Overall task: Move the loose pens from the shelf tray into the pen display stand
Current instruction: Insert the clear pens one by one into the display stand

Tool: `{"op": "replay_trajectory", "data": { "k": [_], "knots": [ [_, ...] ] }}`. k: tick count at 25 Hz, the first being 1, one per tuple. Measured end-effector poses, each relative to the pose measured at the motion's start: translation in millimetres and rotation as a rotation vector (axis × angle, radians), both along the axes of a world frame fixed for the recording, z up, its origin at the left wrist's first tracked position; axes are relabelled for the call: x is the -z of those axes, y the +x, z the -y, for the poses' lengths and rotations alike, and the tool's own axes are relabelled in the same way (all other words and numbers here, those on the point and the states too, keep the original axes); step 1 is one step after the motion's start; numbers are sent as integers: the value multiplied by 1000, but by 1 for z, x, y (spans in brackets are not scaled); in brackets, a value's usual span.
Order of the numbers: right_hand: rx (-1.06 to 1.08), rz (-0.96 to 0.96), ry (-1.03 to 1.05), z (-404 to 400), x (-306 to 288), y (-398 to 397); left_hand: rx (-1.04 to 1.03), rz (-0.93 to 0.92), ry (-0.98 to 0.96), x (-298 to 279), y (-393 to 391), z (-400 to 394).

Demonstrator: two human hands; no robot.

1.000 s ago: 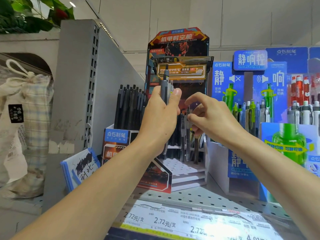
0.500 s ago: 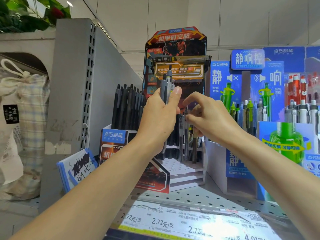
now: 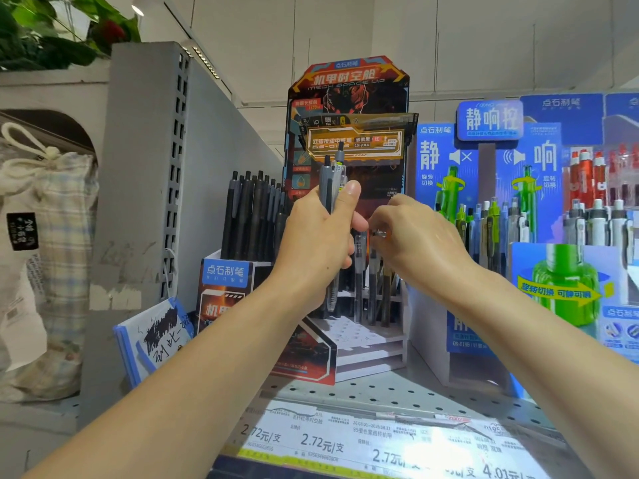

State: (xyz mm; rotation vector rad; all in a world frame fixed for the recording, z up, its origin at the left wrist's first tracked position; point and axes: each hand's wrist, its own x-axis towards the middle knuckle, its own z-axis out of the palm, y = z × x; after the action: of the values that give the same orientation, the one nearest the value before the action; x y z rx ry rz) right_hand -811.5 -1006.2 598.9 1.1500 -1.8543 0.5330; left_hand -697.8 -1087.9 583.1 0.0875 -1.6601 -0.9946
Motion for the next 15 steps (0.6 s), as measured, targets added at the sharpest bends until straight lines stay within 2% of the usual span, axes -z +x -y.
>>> {"op": "replay_trajectory", "data": {
  "k": [2, 4, 6, 8, 10, 15],
  "knots": [
    [-9, -11, -16, -1, 0, 1, 38, 1, 20, 1, -1, -1],
    [-256, 115, -152, -4, 0, 1, 73, 13, 38, 1, -1, -2],
    [-672, 479, -228, -10, -1, 4, 128, 6, 83, 2, 0, -2],
    [-912, 751, -127, -15, 3, 9, 162, 23, 152, 3, 2, -1],
    [-989, 807, -49, -15, 8, 11, 155, 56, 197, 4, 2, 2],
    [-1013, 948, -94, -6, 11, 15, 245, 72, 244, 5, 10, -4]
  ]
}}
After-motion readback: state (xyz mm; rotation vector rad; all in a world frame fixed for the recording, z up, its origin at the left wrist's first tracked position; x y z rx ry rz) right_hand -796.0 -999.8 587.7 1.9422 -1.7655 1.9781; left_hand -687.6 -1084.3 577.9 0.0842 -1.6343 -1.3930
